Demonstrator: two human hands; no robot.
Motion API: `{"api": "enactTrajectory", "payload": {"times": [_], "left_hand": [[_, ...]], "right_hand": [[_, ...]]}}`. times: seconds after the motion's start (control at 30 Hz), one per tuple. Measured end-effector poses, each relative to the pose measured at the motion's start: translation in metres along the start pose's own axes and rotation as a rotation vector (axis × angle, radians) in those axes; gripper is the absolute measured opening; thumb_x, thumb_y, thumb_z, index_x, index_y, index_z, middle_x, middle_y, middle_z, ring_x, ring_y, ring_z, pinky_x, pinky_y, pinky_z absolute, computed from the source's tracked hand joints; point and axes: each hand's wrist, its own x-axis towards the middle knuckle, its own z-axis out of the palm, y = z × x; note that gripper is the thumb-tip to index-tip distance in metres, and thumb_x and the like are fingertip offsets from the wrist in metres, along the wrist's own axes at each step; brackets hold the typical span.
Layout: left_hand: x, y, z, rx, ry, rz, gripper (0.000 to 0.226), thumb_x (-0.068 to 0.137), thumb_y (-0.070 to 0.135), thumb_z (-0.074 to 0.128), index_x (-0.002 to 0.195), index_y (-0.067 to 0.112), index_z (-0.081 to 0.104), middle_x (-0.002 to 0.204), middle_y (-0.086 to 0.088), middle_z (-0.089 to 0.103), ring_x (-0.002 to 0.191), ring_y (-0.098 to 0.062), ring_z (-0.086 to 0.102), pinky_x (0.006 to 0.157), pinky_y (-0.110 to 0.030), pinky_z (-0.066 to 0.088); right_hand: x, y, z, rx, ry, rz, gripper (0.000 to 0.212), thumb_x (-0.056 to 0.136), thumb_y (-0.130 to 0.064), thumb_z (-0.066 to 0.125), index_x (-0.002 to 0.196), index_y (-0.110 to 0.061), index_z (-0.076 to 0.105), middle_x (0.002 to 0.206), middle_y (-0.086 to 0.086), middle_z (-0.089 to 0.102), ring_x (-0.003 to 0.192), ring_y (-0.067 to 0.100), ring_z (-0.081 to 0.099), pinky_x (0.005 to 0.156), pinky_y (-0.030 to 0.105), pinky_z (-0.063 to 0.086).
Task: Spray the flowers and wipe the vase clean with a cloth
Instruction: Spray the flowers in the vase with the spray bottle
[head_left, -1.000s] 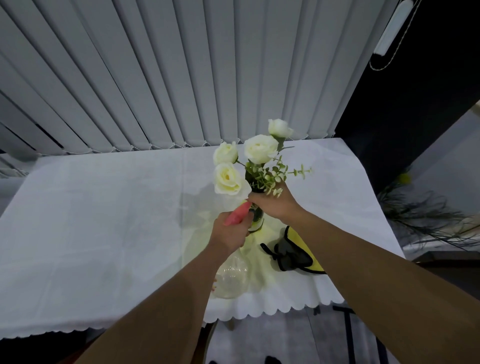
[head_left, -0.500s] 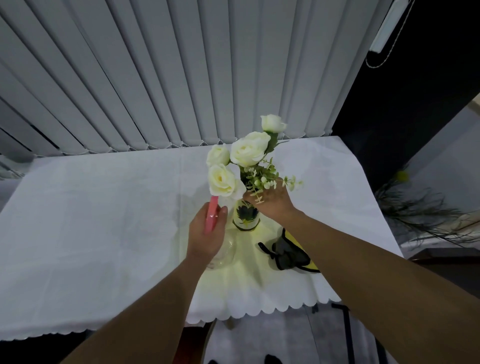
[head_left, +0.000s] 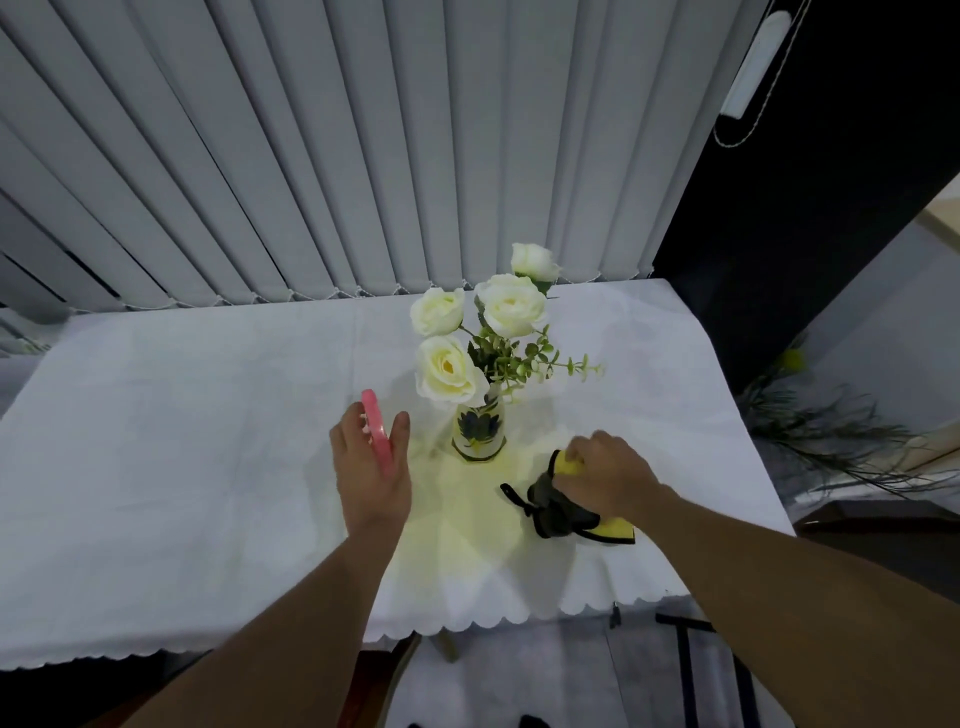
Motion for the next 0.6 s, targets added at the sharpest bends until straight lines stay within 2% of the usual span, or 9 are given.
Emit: {"api": "enactTrajectory", "payload": {"times": [0.07, 0.13, 0.23, 0.33, 0.4, 0.43, 0.47, 0.53, 0.6], "left_hand": [[-0.003, -0.006, -0.002, 0.079, 0.040, -0.093, 0.073, 0.088, 0.052, 0.066, 0.140, 0.009, 0.039, 0.134, -0.014, 0.050, 0.116, -0.032, 0.053, 0.096, -0.050, 0.047], [-0.009, -0.009, -0.002, 0.121, 0.078, -0.254, 0.085, 0.083, 0.056, 0.070, 0.142, 0.006, 0.035, 0.139, -0.017, 0.044, 0.125, -0.038, 0.048, 0.102, -0.054, 0.043], [-0.021, -0.006, 0.003, 0.242, 0.123, -0.468, 0.100, 0.079, 0.064, 0.069, 0.143, -0.001, 0.030, 0.139, -0.023, 0.039, 0.128, -0.040, 0.043, 0.102, -0.051, 0.041], [-0.035, -0.007, 0.005, 0.422, -0.074, -0.742, 0.105, 0.086, 0.074, 0.047, 0.147, -0.010, 0.030, 0.142, -0.026, 0.036, 0.133, -0.039, 0.039, 0.108, -0.043, 0.036], [-0.043, -0.015, 0.015, 0.189, -0.186, -0.907, 0.090, 0.089, 0.063, 0.052, 0.147, -0.005, 0.038, 0.147, -0.026, 0.040, 0.136, -0.040, 0.041, 0.113, -0.045, 0.035], [-0.048, -0.013, 0.017, 0.056, -0.273, -0.964, 0.080, 0.087, 0.054, 0.059, 0.142, -0.002, 0.045, 0.145, -0.023, 0.047, 0.133, -0.041, 0.047, 0.110, -0.046, 0.040], [-0.052, -0.005, 0.019, 0.002, -0.336, -0.930, 0.066, 0.086, 0.045, 0.063, 0.133, 0.000, 0.052, 0.135, -0.021, 0.055, 0.124, -0.040, 0.054, 0.100, -0.043, 0.045], [-0.049, 0.017, 0.022, 0.078, -0.414, -0.662, 0.038, 0.087, 0.032, 0.066, 0.107, 0.002, 0.056, 0.107, -0.015, 0.060, 0.102, -0.035, 0.059, 0.085, -0.041, 0.048], [-0.033, 0.041, 0.025, 0.117, -0.339, -0.331, 0.038, 0.084, 0.029, 0.072, 0.107, 0.004, 0.055, 0.105, -0.009, 0.052, 0.100, -0.031, 0.057, 0.091, -0.042, 0.049]], "right_hand": [[-0.005, 0.016, 0.011, -0.017, -0.059, 0.010, 0.066, 0.068, -0.060, 0.057, 0.128, -0.032, 0.054, 0.117, 0.000, 0.051, 0.117, 0.029, 0.053, 0.093, 0.044, 0.050], [-0.001, 0.025, 0.022, -0.028, -0.081, -0.007, 0.076, 0.072, -0.058, 0.063, 0.141, -0.036, 0.043, 0.130, 0.005, 0.048, 0.120, 0.033, 0.050, 0.094, 0.044, 0.049], [0.008, 0.026, 0.033, 0.021, -0.073, -0.006, 0.065, 0.080, -0.042, 0.063, 0.141, -0.034, 0.043, 0.131, 0.009, 0.045, 0.116, 0.035, 0.050, 0.090, 0.039, 0.047], [0.014, 0.022, 0.038, 0.086, -0.048, -0.031, 0.043, 0.080, -0.031, 0.052, 0.122, -0.028, 0.060, 0.123, 0.005, 0.056, 0.111, 0.029, 0.056, 0.076, 0.030, 0.039], [0.010, 0.015, 0.033, 0.147, 0.030, -0.043, 0.038, 0.081, -0.021, 0.057, 0.117, -0.028, 0.065, 0.118, 0.004, 0.059, 0.106, 0.027, 0.059, 0.074, 0.028, 0.039], [0.009, 0.013, 0.031, 0.180, 0.072, -0.061, 0.039, 0.082, -0.018, 0.060, 0.119, -0.028, 0.065, 0.117, 0.004, 0.059, 0.106, 0.028, 0.059, 0.075, 0.029, 0.041], [0.007, 0.011, 0.029, 0.221, 0.108, -0.081, 0.042, 0.082, -0.017, 0.063, 0.122, -0.028, 0.065, 0.116, 0.005, 0.059, 0.106, 0.028, 0.060, 0.078, 0.030, 0.044], [0.002, 0.007, 0.024, 0.297, 0.170, -0.145, 0.047, 0.083, -0.019, 0.067, 0.129, -0.029, 0.063, 0.116, 0.006, 0.058, 0.109, 0.029, 0.059, 0.089, 0.034, 0.048], [-0.002, 0.000, 0.018, 0.361, 0.227, -0.233, 0.051, 0.082, -0.019, 0.069, 0.131, -0.030, 0.062, 0.115, 0.006, 0.057, 0.108, 0.026, 0.059, 0.092, 0.031, 0.046]]}}
